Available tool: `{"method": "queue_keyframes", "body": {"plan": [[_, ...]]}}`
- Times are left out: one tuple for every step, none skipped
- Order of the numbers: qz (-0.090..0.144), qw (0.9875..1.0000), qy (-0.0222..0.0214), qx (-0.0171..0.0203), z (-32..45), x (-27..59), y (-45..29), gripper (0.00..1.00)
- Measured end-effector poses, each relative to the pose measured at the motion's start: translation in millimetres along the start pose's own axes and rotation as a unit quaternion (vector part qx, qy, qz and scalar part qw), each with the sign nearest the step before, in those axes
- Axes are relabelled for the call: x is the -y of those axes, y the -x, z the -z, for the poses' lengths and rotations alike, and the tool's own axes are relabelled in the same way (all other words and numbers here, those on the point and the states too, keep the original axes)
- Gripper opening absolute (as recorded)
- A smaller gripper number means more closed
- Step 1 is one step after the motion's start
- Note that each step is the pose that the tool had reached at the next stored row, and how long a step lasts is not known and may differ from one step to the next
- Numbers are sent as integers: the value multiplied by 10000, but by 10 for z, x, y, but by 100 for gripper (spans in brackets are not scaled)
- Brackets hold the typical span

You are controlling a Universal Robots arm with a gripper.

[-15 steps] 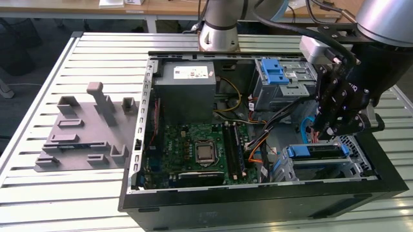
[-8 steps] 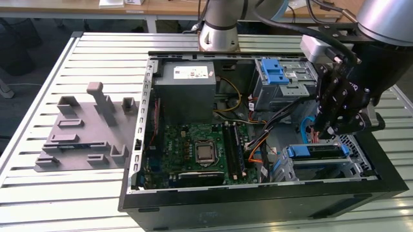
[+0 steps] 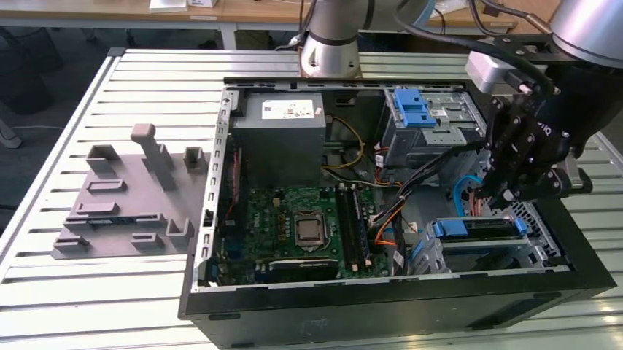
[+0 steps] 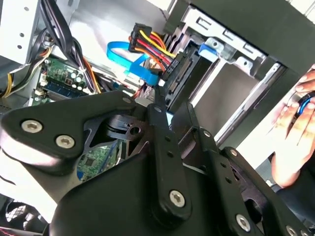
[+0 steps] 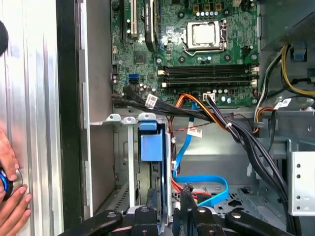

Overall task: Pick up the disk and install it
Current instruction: 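Insert the first disk wire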

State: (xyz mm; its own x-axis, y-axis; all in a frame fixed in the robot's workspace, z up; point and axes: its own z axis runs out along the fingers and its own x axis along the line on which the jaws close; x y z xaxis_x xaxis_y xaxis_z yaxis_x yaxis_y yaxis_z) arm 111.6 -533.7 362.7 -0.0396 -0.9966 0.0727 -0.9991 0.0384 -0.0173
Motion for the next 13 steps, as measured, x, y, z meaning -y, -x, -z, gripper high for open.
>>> {"method": "queue_keyframes", "body": {"plan": [[0,10000,0,0,-1,15,3,33],[0,10000,0,0,-1,29,7,33],[0,10000,0,1,-2,43,11,33],[0,10000,0,0,-2,46,12,33],[0,10000,0,-1,3,46,11,33],[0,10000,0,0,22,46,10,33],[0,10000,0,3,47,47,9,33],[-1,10000,0,2,62,47,10,33],[-1,10000,0,4,63,47,17,33],[-1,10000,0,4,63,49,27,33],[-2,10000,0,2,65,55,38,33],[-7,10000,1,3,65,65,51,33],[-12,10000,1,3,64,77,64,33]]}}
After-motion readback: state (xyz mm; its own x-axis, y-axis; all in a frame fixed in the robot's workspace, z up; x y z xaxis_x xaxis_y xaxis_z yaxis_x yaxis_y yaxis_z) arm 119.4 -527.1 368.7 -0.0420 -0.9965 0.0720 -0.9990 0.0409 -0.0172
